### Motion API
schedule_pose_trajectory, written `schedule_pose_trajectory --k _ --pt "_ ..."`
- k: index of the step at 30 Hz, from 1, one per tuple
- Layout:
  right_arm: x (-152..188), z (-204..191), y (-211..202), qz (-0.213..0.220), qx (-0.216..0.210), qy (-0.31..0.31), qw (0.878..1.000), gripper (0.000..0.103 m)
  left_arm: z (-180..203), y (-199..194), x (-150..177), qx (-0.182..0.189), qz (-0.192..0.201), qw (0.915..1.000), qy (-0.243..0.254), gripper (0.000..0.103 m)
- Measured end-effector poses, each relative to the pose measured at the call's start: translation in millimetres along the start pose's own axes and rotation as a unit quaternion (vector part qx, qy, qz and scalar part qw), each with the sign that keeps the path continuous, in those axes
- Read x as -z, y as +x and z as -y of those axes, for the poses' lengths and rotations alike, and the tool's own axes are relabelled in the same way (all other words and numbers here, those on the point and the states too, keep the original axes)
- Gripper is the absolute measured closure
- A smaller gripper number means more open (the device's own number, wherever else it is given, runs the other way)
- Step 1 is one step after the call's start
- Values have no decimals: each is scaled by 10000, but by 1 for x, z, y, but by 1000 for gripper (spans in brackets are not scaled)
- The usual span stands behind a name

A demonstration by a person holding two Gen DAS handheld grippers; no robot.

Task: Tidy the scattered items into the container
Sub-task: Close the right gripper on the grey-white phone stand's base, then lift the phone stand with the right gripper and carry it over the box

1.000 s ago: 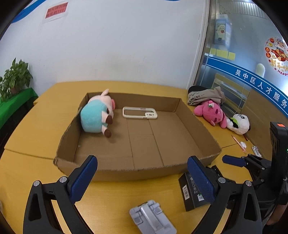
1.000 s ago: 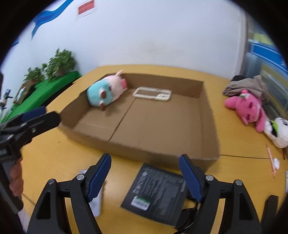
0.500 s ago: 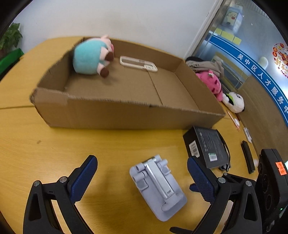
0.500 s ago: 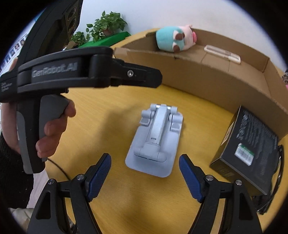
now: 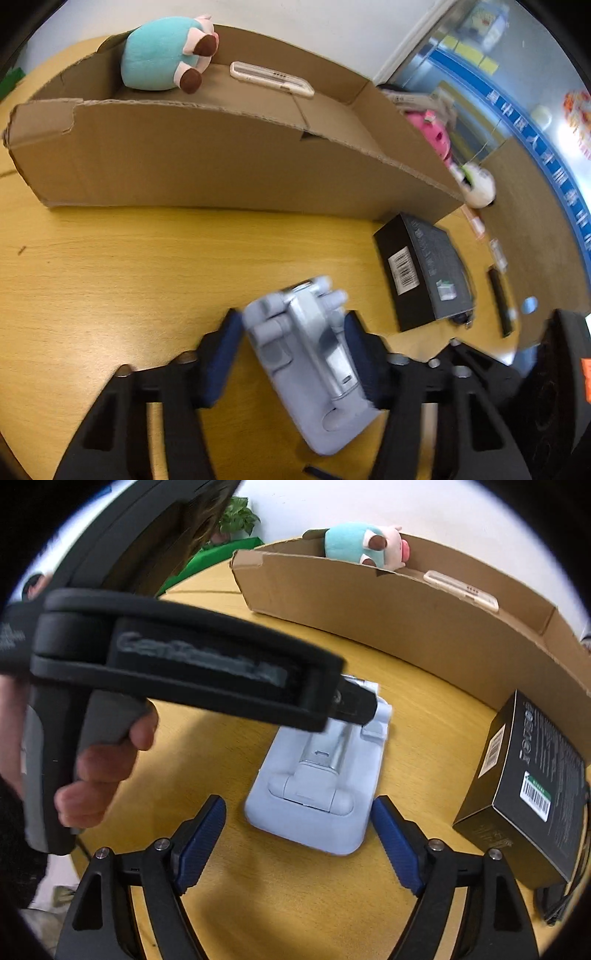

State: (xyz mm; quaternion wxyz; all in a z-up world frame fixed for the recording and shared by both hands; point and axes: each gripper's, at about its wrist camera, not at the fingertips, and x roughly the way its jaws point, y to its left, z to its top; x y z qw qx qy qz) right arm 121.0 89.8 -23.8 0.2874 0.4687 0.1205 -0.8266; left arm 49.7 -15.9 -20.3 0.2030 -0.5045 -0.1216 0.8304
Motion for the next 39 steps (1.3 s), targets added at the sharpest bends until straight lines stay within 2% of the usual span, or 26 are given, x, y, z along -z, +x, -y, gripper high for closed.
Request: schedule_pose_trajectory --k 2,8,10,11,14,17,20,29,39 --pt "0 -3 1 3 235 -81 9997 31 1 0 0 -23 -1 10000 -18 48" --pt "3 -2 -1 81 188 -68 9998 32 7 2 -3 -40 17 10000 -20 51" --pt "5 0 -4 143 138 26 9998 33 9 0 -2 -16 63 10000 -21 64" --pt "7 1 -5 169 122 110 9997 33 9 -2 -3 20 89 10000 -2 66" --pt "10 6 -8 212 -39 261 9994 33 11 -1 -4 -3 9 10000 53 67" --pt "12 5 -9 233 5 250 9994 33 12 0 -5 20 31 10000 53 69" --pt "13 12 -12 287 -175 453 9984 33 11 -2 -7 -21 45 10000 44 84" --pt "7 23 -28 661 -259 504 9962 33 13 -1 -15 -12 18 10000 22 84" --pt "-18 31 -58 1093 -134 458 9929 33 31 -32 -42 114 363 9992 137 84"
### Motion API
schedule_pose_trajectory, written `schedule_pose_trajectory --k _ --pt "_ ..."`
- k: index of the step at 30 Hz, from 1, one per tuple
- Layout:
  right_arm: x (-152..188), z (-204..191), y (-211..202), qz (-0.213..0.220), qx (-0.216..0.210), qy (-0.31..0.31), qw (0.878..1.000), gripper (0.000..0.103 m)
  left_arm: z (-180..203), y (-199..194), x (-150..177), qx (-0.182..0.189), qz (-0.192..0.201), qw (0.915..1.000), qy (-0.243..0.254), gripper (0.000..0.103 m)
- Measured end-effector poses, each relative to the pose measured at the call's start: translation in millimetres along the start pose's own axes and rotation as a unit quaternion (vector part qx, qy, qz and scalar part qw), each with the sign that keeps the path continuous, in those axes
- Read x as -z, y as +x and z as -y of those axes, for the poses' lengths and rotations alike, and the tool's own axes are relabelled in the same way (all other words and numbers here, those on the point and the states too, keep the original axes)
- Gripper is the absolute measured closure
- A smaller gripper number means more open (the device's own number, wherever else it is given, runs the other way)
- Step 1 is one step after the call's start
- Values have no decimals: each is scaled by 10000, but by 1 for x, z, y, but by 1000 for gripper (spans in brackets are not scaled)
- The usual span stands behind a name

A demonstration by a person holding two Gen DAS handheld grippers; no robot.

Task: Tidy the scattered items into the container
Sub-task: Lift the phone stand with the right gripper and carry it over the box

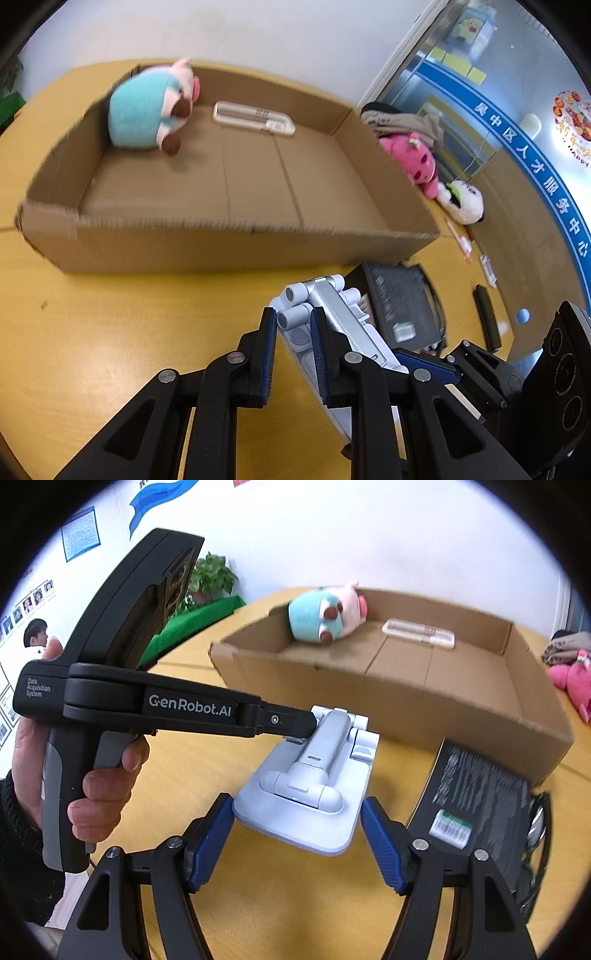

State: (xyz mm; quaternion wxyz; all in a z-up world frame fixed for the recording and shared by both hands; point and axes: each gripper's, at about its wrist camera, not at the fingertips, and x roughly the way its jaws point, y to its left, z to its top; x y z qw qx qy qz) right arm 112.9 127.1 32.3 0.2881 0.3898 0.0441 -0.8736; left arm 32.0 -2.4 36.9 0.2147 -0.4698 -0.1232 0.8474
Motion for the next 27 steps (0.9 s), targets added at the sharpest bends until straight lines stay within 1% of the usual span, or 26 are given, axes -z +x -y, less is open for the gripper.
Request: schedule_pose_trajectory --k 7,15,22,27 --pt "-25 5 -24 371 131 -30 9992 33 21 -23 -33 21 331 9990 306 84" --pt "-65 22 -41 746 325 -88 9966 33 41 -37 -82 47 647 9960 622 84" --pt "-103 49 -38 978 315 0 9947 33 49 -32 -130 77 762 9933 870 85" --pt "-127 74 -31 1059 426 85 9934 33 55 -13 -166 100 739 9918 1036 85"
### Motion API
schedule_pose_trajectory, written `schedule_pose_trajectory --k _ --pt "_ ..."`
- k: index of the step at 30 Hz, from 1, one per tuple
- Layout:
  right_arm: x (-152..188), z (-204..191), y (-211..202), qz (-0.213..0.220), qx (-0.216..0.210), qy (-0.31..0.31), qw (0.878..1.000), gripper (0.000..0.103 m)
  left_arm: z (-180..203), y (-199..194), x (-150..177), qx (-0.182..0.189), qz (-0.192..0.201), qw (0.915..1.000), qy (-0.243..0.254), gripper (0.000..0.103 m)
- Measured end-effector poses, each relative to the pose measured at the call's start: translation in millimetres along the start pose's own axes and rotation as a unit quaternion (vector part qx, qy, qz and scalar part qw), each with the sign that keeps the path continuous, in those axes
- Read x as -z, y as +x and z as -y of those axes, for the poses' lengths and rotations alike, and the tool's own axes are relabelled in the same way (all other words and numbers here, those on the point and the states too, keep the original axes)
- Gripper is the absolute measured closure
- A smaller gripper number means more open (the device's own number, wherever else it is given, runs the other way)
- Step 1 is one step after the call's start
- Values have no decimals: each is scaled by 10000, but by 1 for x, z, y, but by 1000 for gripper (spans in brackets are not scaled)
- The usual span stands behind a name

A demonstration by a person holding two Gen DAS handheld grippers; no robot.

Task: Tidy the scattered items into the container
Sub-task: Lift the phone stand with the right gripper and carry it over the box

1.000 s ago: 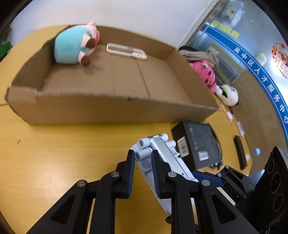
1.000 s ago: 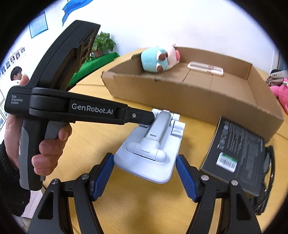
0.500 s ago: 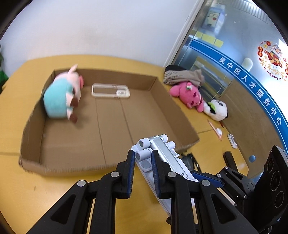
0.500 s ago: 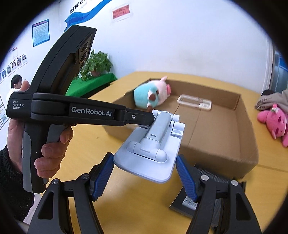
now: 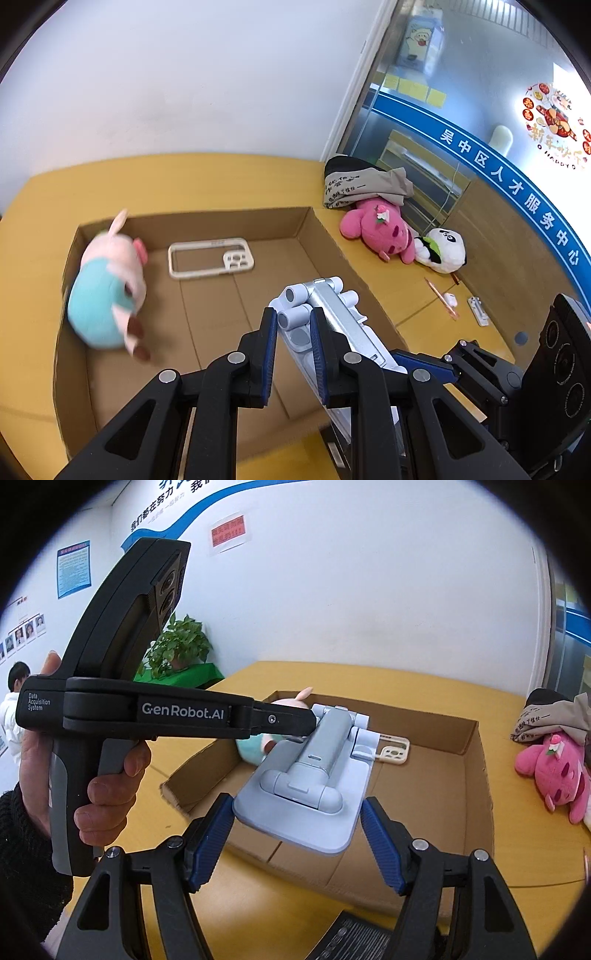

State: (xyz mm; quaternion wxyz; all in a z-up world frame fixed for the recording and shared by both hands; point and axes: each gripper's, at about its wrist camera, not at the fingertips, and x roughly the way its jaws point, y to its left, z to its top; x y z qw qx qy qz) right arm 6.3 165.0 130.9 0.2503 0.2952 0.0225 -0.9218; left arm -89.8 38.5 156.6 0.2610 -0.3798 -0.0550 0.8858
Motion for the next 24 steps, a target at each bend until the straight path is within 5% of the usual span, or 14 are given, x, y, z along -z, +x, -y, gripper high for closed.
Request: schedule_pose_trajectory --k 15,24 --pt "-28 104 102 -640 187 656 9956 33 -41 139 -54 392 -753 9962 -180 85" --pt "-24 98 169 -1240 -251 745 9892 33 -103 163 -37 68 -1086 9919 -650 85"
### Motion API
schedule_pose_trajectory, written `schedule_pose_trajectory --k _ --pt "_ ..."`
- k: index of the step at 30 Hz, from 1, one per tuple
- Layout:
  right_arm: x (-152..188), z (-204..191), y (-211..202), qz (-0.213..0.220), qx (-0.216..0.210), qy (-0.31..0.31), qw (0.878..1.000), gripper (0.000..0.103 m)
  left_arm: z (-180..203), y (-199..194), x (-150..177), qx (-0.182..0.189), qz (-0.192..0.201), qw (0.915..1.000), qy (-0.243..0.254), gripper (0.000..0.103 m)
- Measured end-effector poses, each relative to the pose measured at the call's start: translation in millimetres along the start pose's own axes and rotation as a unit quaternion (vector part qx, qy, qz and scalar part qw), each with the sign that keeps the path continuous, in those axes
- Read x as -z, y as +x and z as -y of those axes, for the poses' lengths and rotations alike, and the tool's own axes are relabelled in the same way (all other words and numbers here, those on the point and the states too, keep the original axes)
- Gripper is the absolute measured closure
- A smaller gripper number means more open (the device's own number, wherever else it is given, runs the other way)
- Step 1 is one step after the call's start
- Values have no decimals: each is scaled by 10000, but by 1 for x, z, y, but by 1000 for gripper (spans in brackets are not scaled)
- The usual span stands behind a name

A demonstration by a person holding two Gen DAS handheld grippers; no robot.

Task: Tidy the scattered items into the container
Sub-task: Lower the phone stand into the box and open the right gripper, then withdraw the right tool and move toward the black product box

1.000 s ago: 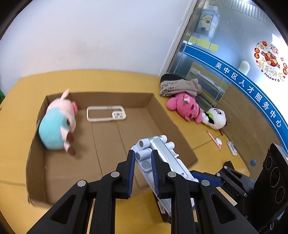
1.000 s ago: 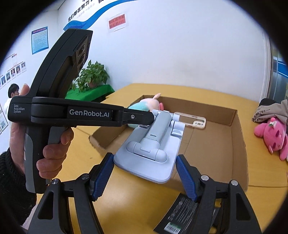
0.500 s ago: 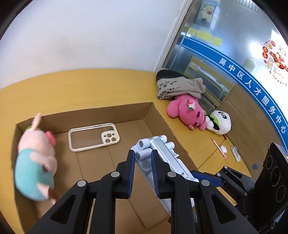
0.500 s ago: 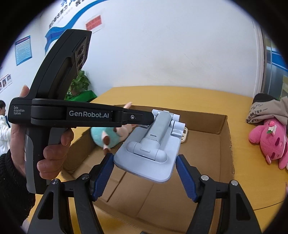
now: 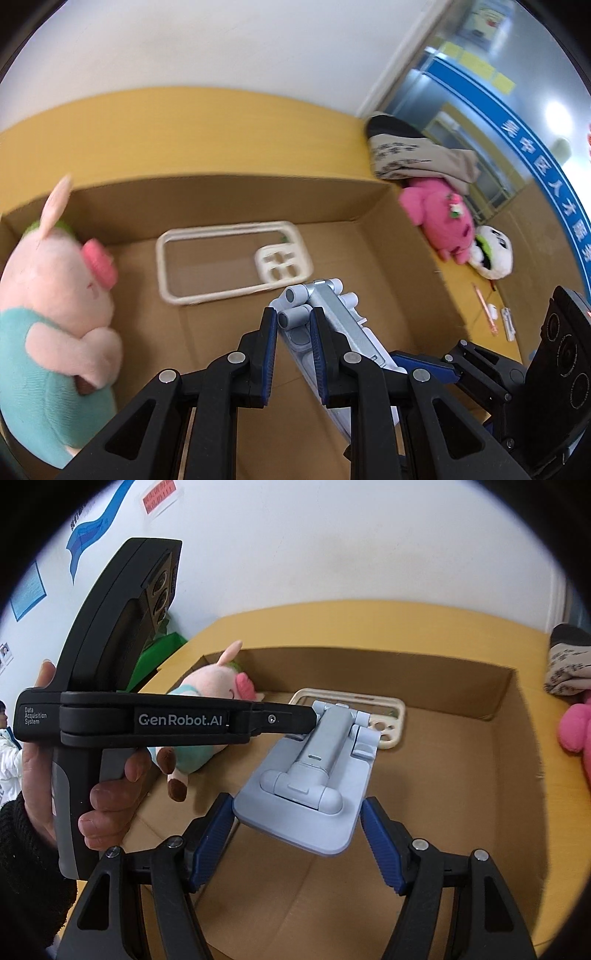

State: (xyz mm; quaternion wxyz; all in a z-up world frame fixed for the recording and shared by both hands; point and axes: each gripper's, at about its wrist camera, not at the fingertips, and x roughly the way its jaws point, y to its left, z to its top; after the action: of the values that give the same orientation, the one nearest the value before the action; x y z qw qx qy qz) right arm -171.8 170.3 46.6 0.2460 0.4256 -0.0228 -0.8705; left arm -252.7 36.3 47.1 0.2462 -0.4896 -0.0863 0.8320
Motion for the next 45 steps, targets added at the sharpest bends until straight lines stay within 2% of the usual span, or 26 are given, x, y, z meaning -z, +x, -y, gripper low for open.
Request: schedule_pose_trajectory --k 7,14,20,22,24,26,28,31,33,34,37,39,41,45 --pt "-10 -9 40 -447 -232 147 9986 33 -35 12 4 -118 -129 9991 -379 85" --pt "-5 -4 60 -959 -340 353 9942 33 -40 31 12 -291 -418 9978 -417 84" --pt "-3 -7 73 -1259 -212 292 9914 32 -35 32 13 -392 -423 9978 -341 84" --pt "-1 -10 77 -1383 -251 276 9897 31 -34 30 13 -543 -376 9974 -273 78" --pt "0 -11 77 -1408 -400 289 9888 31 -33 23 14 -547 -254 9978 -267 56" --pt "0 -11 70 -1335 -326 285 9901 31 -30 9 14 -509 -35 9984 -246 50" --pt "-1 -12 57 -1189 -216 254 9923 31 -23 -9 16 -655 197 9975 -148 45" --pt "2 -16 20 -766 15 220 9968 31 -5 -45 26 -863 669 9940 114 31" --pt "9 -25 -11 -424 219 94 9988 28 9 -73 40 -976 1043 9894 262 21" --pt "15 -33 -27 -246 377 -7 9990 27 16 -85 47 -1018 1194 9871 315 20" --pt "31 -51 -64 137 797 -250 9964 26 42 -123 78 -1335 1709 9744 591 17" --pt "46 -58 -88 446 1143 -233 9922 26 58 -144 99 -1577 1973 9652 686 7" --pt "60 -59 -112 670 1275 -103 9895 26 74 -164 123 -1717 2256 9564 699 2" --pt "78 -65 -141 877 1435 -58 9857 26 94 -184 157 -1723 2432 9513 791 1"
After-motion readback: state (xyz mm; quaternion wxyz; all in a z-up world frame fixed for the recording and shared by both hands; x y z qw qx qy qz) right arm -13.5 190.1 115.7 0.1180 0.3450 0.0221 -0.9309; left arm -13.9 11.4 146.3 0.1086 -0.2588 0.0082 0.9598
